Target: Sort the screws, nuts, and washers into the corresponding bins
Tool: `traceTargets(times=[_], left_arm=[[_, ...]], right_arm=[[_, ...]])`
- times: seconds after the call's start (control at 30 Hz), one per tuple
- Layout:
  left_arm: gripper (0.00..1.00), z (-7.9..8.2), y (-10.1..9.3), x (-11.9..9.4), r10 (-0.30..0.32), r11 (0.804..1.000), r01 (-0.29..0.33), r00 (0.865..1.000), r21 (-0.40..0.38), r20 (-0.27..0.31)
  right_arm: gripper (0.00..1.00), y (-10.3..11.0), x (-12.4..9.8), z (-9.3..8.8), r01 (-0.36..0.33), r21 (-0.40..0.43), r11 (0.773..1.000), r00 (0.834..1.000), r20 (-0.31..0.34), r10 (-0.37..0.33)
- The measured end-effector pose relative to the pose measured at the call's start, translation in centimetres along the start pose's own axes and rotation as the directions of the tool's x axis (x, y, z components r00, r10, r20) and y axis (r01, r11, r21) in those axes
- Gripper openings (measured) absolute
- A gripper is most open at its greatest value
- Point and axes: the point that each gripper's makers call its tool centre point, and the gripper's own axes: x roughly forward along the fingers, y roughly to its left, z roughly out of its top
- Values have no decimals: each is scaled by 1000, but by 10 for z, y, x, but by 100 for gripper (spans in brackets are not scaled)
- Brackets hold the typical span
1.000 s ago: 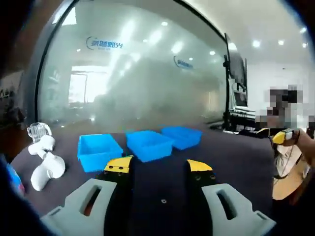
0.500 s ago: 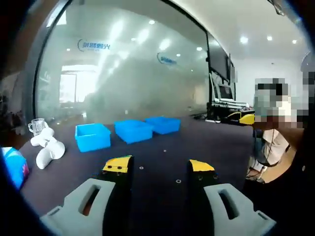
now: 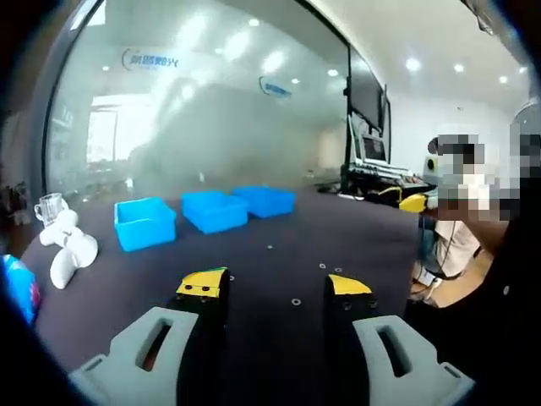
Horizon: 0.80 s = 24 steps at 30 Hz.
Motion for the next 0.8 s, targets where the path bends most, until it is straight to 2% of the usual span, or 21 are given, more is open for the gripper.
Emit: traceTargets(times=[0.27,0.33,0.43,0.5,0.57,0.7,0.8], left_arm=[[40,20,-6,28,-51,997,54,998,60,-40],[40,25,-7,37,-69,996,72,996,54,-47],[40,26,-9,52,-104,994,105,992,19,-79],[40,24,-19,66,-110,993,114,987,26,-113],[40,23,-19,74,-115,992,121,983,37,-142],[40,23,-17,93,-131,991,135,976,13,-174],[40,17,-15,108,-142,989,149,966,18,-217]], right_arm=[[46,1,-5,-1,2,0,1000,1000,0,-2],[46,0,-6,-1,3,2,1000,1000,0,-3],[46,1,-7,-3,2,5,1000,1000,0,-2],[46,0,-8,-4,4,9,1000,1000,1,-4],[46,0,-9,-4,6,13,1000,1000,4,-6],[46,-2,-12,-6,9,24,1000,1000,9,-10],[46,-5,-13,-8,14,31,999,1000,8,-15]])
